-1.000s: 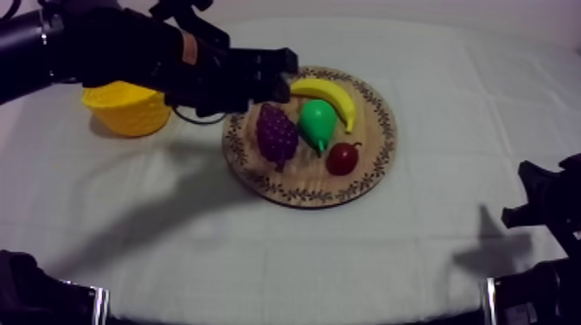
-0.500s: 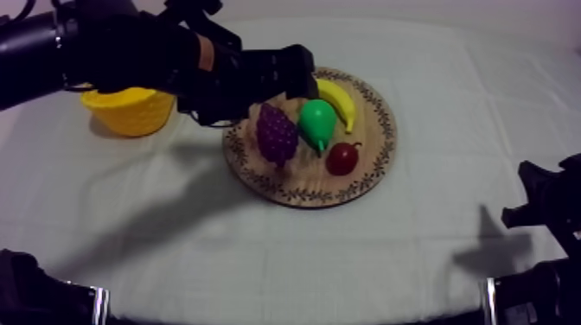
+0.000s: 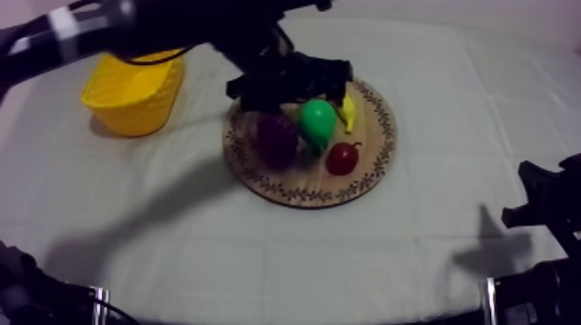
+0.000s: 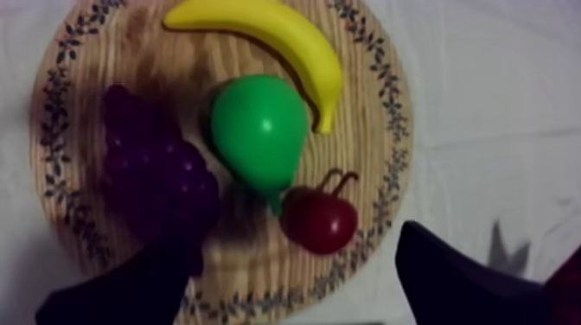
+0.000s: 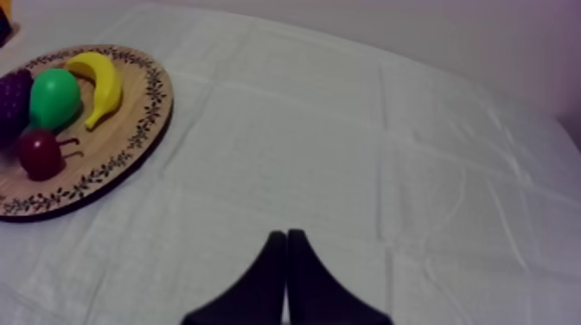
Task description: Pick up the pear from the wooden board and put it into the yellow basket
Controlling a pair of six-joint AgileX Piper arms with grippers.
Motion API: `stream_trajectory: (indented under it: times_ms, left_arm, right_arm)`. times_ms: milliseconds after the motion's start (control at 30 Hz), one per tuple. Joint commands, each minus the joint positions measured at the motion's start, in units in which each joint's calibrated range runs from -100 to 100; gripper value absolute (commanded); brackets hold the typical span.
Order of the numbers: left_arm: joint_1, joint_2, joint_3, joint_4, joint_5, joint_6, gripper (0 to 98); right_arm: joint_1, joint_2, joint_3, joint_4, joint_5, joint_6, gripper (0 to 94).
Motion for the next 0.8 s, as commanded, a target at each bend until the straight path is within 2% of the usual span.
stream_trajectory:
  times_ms: [0,167,367,600,767]
  left_arm:
    - [-0.2,7.1,-9.2,0.27,4.3,-0.5,86.2]
    - [-0.7,15.5,-20.6,0.53,12.6,-1.5,83.5]
    - [-1.6,23.6,-31.2,1.17,21.2,-1.9,75.3]
    - [-2.6,30.0,-40.6,2.26,29.4,-1.9,63.9]
    - [-2.7,32.8,-44.7,2.32,33.3,-1.7,51.6]
  right_arm:
    - [0.0,0.0,0.0,0.0,0.0,0.0,0.3]
    - [0.0,0.0,0.0,0.0,0.0,0.0,0.3]
    - [0.0,0.0,0.0,0.0,0.0,0.0,0.3]
    - [0.0,0.0,0.0,0.0,0.0,0.0,0.3]
    - [0.0,0.0,0.0,0.0,0.0,0.0,0.3]
